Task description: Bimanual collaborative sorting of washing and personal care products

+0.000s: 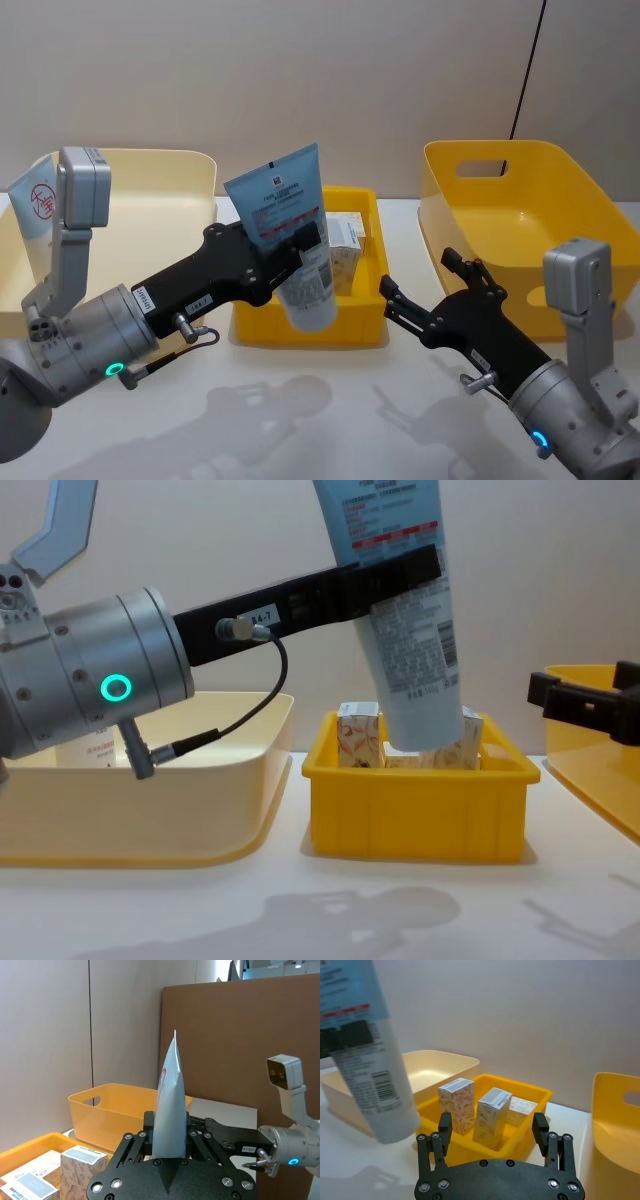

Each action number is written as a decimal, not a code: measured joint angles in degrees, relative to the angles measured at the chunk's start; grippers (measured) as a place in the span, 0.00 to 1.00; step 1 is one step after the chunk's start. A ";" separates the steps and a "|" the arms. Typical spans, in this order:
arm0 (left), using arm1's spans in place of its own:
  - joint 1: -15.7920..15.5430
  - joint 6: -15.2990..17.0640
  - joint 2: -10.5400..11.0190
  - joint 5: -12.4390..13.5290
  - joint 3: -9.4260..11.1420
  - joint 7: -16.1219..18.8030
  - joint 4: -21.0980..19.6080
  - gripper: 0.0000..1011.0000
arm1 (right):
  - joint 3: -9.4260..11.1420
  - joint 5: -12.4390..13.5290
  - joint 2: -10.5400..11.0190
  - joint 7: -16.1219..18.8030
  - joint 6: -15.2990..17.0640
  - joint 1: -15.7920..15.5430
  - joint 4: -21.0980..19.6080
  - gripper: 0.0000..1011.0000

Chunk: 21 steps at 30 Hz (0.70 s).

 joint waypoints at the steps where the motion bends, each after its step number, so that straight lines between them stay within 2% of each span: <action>1: 0.00 -0.03 0.00 0.01 0.02 0.01 0.02 0.29 | 0.05 0.27 0.25 0.51 0.08 -0.04 -0.20 0.99; 14: -0.01 -0.14 -0.04 0.11 0.17 0.06 0.11 0.29 | 0.59 5.28 5.44 9.54 2.04 -0.49 -3.45 0.99; 21: -0.01 -0.18 -0.04 0.13 0.20 0.07 0.13 0.29 | -0.50 7.04 7.35 13.61 3.51 1.07 -3.75 0.99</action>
